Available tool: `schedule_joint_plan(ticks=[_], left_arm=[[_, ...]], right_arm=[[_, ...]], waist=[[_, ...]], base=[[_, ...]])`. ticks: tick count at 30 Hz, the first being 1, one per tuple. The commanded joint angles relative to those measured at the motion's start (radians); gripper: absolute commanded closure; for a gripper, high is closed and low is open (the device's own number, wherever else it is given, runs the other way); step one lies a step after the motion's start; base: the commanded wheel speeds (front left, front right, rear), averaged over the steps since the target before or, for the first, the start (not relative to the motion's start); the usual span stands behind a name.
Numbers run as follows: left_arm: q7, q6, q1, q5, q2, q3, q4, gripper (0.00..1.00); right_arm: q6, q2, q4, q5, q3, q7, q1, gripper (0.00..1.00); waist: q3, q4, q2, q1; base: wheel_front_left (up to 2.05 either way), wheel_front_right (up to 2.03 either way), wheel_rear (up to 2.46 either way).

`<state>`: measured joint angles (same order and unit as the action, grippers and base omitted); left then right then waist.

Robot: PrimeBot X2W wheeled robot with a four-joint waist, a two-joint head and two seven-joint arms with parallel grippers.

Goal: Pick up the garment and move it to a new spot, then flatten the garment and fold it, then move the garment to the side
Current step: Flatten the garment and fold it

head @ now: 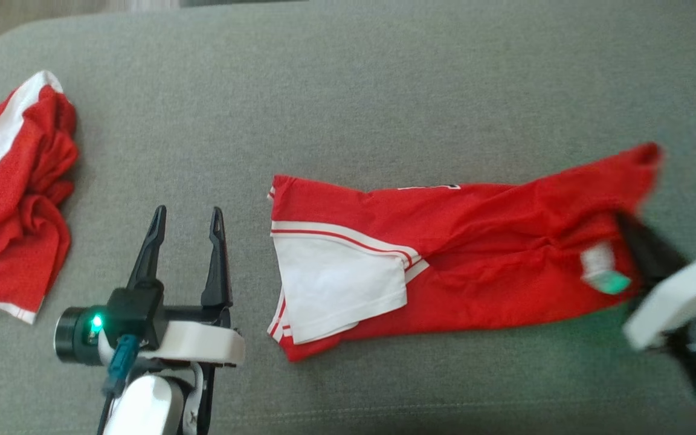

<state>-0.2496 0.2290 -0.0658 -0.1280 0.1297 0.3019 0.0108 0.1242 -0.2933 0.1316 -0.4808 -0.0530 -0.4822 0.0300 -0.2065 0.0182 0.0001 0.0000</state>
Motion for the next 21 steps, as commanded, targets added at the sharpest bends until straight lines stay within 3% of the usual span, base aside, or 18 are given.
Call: schedule_joint_plan(ticks=[1,7,9,14,21], left_arm=[[-0.012,0.002,-0.019,-0.004,0.017,-0.038,-0.032,0.00],[-0.008,-0.003,-0.020,-0.007,0.019,-0.026,-0.031,0.00],[-0.008,-0.003,-0.020,-0.007,0.020,-0.024,-0.031,0.00],[-0.006,-0.004,-0.031,-0.004,0.017,-0.012,-0.031,0.00],[-0.007,-0.006,-0.065,-0.001,0.004,0.007,-0.021,0.00]], right_arm=[[0.007,0.007,0.078,-0.046,0.076,-0.031,0.030,1.00],[0.007,0.094,0.087,-0.170,0.322,-0.071,0.102,1.00],[0.007,0.117,0.072,-0.191,0.358,-0.066,0.116,1.00],[0.007,0.204,-0.058,-0.280,0.505,-0.014,0.200,1.00],[0.007,0.237,-0.265,-0.362,0.631,0.107,0.310,1.00]], waist=[[0.014,0.005,-0.0001,0.0000],[0.023,-0.005,-0.0001,0.0000],[0.022,-0.009,-0.0001,0.0000],[-0.004,-0.039,-0.0001,0.0000],[-0.056,-0.090,-0.0001,0.0000]], base=[[0.00,0.00,0.00],[0.00,0.00,0.00],[0.00,0.00,0.00],[0.00,0.00,0.00],[0.00,0.00,0.00]])
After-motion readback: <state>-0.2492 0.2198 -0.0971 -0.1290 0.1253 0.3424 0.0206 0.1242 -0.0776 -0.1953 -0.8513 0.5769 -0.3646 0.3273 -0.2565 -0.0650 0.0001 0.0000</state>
